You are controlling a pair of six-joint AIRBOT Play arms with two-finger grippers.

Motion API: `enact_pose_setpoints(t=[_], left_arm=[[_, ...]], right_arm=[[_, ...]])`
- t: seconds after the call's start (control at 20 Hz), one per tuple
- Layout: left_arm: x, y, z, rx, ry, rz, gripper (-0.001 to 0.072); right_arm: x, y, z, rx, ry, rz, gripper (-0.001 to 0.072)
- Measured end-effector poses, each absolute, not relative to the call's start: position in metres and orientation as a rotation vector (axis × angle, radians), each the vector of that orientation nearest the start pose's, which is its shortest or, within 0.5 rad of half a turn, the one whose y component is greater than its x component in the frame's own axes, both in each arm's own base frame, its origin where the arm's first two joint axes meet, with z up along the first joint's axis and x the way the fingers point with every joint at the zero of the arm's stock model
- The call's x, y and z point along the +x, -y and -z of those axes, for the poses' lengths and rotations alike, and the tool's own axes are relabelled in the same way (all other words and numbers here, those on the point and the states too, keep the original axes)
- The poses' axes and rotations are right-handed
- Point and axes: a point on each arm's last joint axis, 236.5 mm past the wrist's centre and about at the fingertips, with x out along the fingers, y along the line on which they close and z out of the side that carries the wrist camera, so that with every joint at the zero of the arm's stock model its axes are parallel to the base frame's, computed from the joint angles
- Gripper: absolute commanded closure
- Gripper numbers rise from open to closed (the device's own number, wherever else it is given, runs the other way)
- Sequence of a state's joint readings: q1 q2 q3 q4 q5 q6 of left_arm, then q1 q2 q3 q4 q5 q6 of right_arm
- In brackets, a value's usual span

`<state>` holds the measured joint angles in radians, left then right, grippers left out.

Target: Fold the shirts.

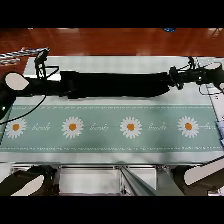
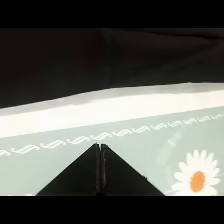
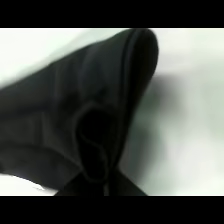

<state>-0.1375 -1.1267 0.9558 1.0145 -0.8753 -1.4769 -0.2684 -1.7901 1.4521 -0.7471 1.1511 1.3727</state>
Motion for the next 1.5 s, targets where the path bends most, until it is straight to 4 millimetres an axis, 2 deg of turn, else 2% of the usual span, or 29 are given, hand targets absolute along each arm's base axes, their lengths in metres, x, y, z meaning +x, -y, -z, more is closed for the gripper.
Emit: enact_pose_setpoints(t=[0.2, 0.4, 0.65, 0.85, 0.95, 1.05, 1.25, 1.35, 1.4, 1.5], left_arm=[[0.368, 0.175, -0.044, -0.382, -1.044, 0.430, 0.0689], [0.363, 0.223, -0.042, -0.355, -1.046, 0.523, 0.0689], [0.365, 0.309, -0.028, -0.287, -1.128, 0.678, 0.0689], [0.361, 0.386, -0.014, -0.211, -1.201, 0.816, 0.0689], [0.347, 0.422, 0.002, -0.166, -1.264, 0.879, 0.0689], [0.318, 0.453, 0.023, -0.114, -1.353, 0.940, 0.0689], [0.256, 0.493, 0.060, -0.058, -1.505, 1.031, 0.0688], [0.234, 0.505, 0.070, -0.066, -1.557, 1.068, 0.0688], [0.231, 0.506, 0.070, -0.070, -1.572, 1.083, 0.0688], [0.244, 0.504, 0.063, -0.096, -1.561, 1.095, 0.0688]], right_arm=[[0.442, -0.014, -0.004, 0.620, -1.238, -0.243, 0.0682], [0.375, -0.009, -0.052, 0.514, -1.161, -0.205, 0.0682], [0.291, -0.028, -0.098, 0.470, -1.058, -0.190, 0.0682], [0.248, -0.043, -0.125, 0.463, -0.980, -0.181, 0.0682], [0.235, -0.049, -0.132, 0.466, -0.962, -0.183, 0.0682], [0.228, -0.055, -0.137, 0.477, -0.947, -0.196, 0.0682], [0.227, -0.062, -0.146, 0.501, -0.908, -0.215, 0.0682], [0.229, -0.064, -0.149, 0.508, -0.893, -0.222, 0.0682], [0.230, -0.065, -0.149, 0.514, -0.895, -0.226, 0.0682], [0.233, -0.067, -0.148, 0.525, -0.906, -0.243, 0.0682]])
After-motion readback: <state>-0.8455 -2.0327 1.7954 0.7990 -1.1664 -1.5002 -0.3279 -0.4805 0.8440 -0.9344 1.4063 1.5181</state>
